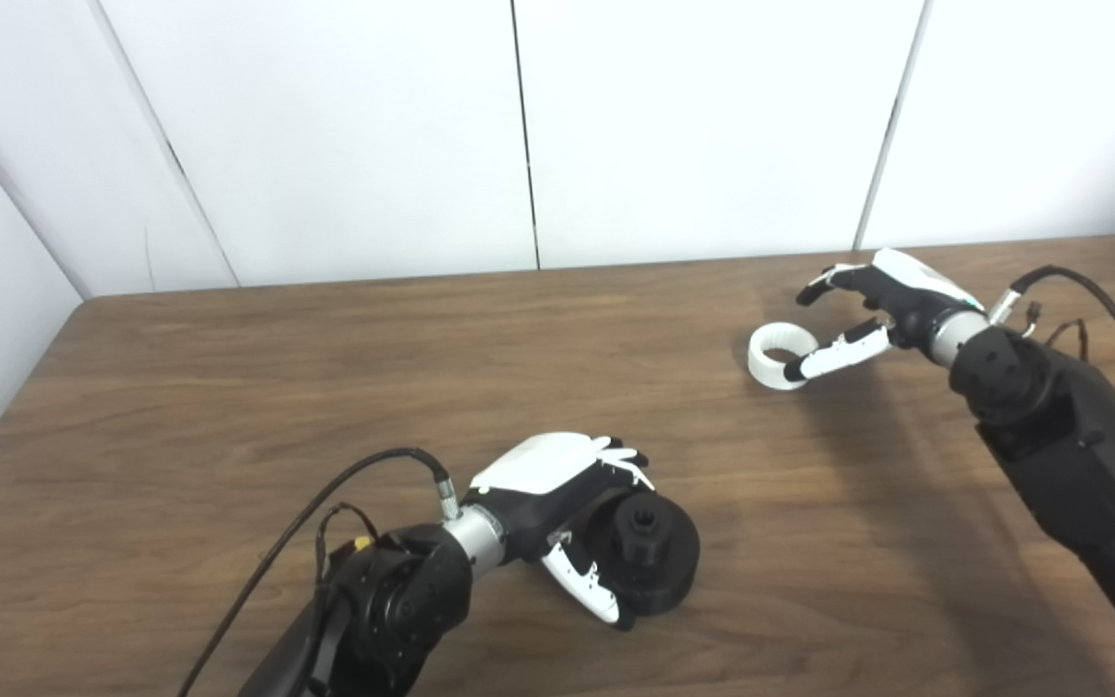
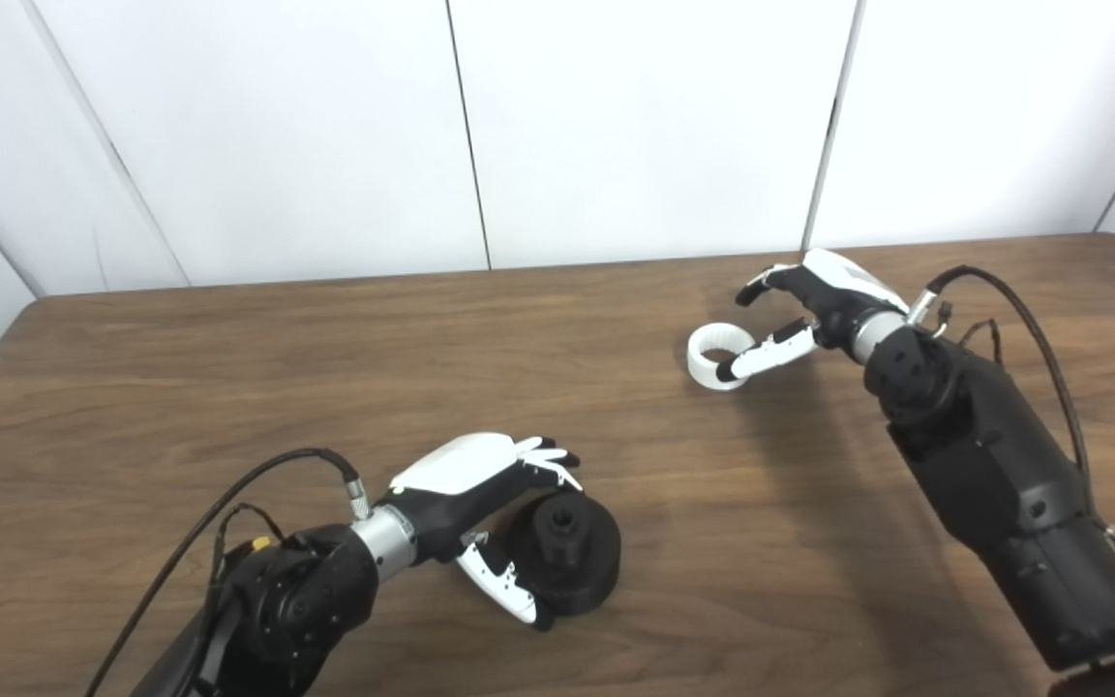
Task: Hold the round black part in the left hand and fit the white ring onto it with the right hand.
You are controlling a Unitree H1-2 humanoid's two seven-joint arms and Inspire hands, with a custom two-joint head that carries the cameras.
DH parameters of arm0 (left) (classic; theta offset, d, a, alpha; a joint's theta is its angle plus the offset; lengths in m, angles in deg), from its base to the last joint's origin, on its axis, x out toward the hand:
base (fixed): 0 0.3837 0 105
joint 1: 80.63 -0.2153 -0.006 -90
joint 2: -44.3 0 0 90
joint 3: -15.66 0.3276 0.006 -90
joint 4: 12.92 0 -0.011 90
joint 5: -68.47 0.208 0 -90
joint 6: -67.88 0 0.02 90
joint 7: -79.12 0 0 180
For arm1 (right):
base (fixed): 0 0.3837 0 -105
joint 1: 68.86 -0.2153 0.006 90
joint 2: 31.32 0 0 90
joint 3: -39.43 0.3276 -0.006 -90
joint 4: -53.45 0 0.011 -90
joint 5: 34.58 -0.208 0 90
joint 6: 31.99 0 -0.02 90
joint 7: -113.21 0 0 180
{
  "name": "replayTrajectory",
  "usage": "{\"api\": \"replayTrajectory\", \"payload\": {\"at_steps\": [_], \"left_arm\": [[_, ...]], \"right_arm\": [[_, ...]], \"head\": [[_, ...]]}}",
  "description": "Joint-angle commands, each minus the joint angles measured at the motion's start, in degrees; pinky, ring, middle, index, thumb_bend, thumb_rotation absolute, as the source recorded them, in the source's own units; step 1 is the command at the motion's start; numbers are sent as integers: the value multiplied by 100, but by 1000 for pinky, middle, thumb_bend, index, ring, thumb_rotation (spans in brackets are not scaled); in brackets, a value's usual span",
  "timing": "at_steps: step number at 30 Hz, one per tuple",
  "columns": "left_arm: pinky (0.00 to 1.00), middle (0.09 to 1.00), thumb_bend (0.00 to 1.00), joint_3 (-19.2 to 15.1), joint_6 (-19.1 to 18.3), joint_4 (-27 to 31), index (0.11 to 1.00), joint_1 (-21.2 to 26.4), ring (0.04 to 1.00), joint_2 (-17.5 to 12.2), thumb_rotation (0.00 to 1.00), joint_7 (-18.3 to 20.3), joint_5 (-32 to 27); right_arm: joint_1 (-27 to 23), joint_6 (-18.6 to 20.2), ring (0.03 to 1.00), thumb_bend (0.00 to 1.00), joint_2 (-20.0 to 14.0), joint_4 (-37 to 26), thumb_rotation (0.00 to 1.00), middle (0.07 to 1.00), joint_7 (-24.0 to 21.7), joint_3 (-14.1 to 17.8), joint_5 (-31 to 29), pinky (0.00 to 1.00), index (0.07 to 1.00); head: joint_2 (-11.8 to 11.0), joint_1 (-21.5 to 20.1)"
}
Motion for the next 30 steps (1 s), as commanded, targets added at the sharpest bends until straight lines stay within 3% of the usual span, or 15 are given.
{"api": "replayTrajectory", "payload": {"at_steps": [1, 30], "left_arm": [[942, 944, 939, -76, 146, 20, 692, 139, 1000, -5, 216, -97, -2], [951, 945, 930, -115, 145, 47, 691, 129, 1000, 23, 213, -113, -32]], "right_arm": [[-383, -207, 982, 922, -144, -35, 380, 942, 39, 34, 47, 877, 773], [-481, -221, 1000, 942, 290, 261, 332, 937, 71, -162, 114, 946, 770]], "head": [[2, -3], [15, 44]]}}
